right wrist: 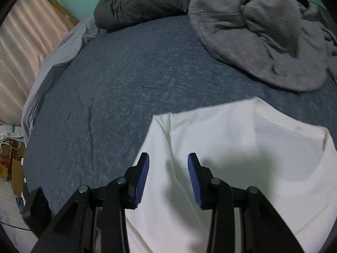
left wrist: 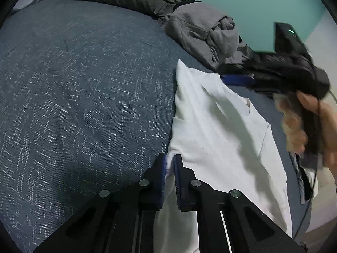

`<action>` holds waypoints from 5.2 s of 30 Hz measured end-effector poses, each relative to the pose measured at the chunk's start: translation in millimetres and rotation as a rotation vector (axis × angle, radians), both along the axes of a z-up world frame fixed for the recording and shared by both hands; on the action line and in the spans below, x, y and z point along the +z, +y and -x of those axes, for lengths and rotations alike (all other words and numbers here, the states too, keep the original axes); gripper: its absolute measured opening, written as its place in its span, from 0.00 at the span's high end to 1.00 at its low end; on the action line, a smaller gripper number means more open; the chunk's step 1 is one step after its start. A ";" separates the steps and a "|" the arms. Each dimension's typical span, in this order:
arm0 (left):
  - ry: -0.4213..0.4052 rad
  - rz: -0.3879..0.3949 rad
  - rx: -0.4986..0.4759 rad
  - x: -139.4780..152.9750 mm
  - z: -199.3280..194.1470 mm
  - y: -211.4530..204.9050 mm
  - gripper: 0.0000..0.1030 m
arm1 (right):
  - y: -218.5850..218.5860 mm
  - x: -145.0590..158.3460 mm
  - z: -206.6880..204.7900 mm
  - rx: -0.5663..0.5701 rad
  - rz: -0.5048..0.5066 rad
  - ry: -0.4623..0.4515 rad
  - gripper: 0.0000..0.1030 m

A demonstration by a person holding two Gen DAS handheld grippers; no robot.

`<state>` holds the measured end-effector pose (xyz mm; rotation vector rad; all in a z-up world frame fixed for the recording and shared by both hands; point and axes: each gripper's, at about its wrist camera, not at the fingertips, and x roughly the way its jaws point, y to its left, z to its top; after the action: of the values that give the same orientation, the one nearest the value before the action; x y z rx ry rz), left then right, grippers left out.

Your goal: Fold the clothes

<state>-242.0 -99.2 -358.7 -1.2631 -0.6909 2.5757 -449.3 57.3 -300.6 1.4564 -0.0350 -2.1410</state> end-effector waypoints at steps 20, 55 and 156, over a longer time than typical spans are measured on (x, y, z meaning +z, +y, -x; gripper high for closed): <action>-0.002 -0.053 0.004 -2.9 -10.0 -8.6 0.96 | -37.9 -11.6 32.4 0.006 -0.110 0.076 0.99; -0.037 -0.094 0.023 -4.5 -25.9 -31.6 0.97 | -39.1 -2.9 29.6 0.115 -0.087 0.112 0.77; -0.059 -0.141 -0.029 1.5 -23.0 -38.0 0.81 | 178.1 8.3 -161.8 -0.201 0.126 0.034 0.80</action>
<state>-218.9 -137.2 -357.2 -1.2990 -0.8432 2.4277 -287.6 235.5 -292.3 1.3943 -0.3105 -2.2765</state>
